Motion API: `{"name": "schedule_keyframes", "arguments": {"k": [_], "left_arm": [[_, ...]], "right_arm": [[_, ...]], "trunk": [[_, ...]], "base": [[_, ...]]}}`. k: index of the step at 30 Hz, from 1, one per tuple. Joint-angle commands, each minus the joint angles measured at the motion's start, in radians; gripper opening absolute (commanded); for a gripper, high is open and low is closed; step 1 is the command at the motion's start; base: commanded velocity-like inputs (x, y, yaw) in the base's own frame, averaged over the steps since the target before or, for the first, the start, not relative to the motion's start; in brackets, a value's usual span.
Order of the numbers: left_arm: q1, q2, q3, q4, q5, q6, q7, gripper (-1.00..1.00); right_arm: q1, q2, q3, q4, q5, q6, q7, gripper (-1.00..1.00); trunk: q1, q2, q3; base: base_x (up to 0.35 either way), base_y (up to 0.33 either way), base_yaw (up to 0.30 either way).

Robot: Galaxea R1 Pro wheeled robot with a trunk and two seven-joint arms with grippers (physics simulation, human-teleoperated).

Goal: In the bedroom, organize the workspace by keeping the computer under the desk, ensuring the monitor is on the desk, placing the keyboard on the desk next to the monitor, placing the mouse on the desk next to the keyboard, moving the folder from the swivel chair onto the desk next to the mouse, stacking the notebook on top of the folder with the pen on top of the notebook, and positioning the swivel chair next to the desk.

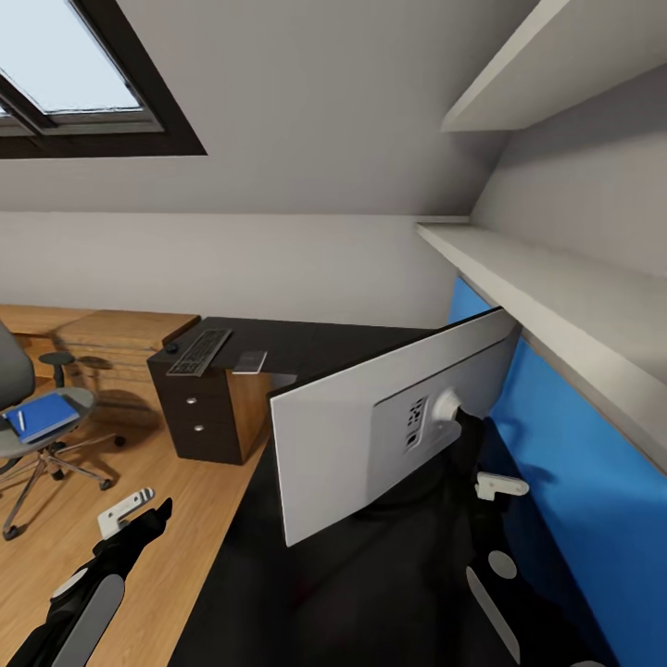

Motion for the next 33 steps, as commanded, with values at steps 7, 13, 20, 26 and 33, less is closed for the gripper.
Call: {"name": "schedule_keyframes", "arguments": {"k": [7,13,20,26,33], "left_arm": [[0.000,0.000,0.000,-0.002,0.008,0.004,0.005,1.00],[0.000,0.000,0.000,-0.002,0.007,0.004,0.005,1.00],[0.000,0.000,0.000,-0.002,0.007,0.004,0.005,1.00],[0.000,0.000,0.000,-0.002,0.007,0.004,0.005,1.00],[0.000,0.000,0.000,-0.002,0.008,0.004,0.005,1.00]], "right_arm": [[-0.002,-0.002,0.006,-0.002,-0.003,-0.008,-0.005,-1.00],[-0.002,-0.002,0.006,-0.002,-0.003,-0.008,-0.005,-1.00],[-0.002,-0.002,0.006,-0.002,-0.003,-0.005,0.000,-1.00],[-0.002,-0.002,0.006,-0.002,-0.003,-0.004,0.001,-1.00],[-0.002,-0.002,0.006,-0.002,-0.003,-0.005,0.001,-1.00]], "trunk": [[0.000,-0.001,-0.001],[0.000,-0.001,0.000],[0.000,-0.001,0.000],[0.000,-0.001,0.000],[0.000,-0.001,0.000]], "base": [[0.068,-0.034,-0.003],[0.002,-0.001,-0.127],[0.000,0.000,-0.016],[0.000,0.000,0.000],[0.000,0.000,0.000]]}}
